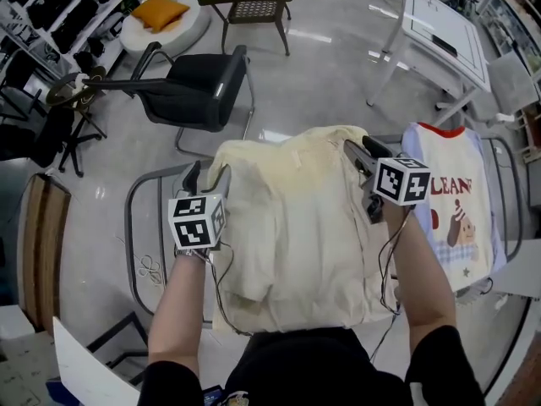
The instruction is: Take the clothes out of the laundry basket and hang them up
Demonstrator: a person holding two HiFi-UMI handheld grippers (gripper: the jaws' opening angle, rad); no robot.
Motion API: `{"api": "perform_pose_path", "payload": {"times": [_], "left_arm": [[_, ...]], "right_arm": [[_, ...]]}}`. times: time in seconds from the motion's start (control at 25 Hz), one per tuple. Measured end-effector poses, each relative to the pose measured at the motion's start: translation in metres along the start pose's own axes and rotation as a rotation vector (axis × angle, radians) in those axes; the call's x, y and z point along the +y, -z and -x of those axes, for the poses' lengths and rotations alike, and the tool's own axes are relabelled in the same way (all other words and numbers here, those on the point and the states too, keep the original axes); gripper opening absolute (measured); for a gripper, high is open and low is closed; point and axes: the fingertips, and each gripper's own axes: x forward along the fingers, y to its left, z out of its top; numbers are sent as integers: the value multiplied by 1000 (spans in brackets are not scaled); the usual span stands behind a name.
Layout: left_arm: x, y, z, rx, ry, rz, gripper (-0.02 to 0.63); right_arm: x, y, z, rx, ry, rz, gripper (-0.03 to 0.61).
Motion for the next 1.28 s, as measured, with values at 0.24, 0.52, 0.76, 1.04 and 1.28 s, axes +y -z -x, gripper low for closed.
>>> {"api": "perform_pose_path", "payload": {"times": [0.24, 0.52, 0.76, 1.04, 1.28], "left_arm": [[-28, -30, 35, -79, 1, -14, 249], [-68, -53, 86, -167, -17, -19, 239], [-99, -54, 137, -225, -57, 3, 117], [-136, -38, 189, -249, -39, 29, 14], [-152, -18, 223, -246, -11, 35, 11]], "right_arm": [[17, -15, 23, -45, -81, 13, 236], [51, -35, 60, -109, -243, 34, 238], [90, -34, 99, -133, -397, 109, 220], [132, -16, 138, -142, -587, 158, 6], [169, -2, 168, -156, -705, 176, 6]]}}
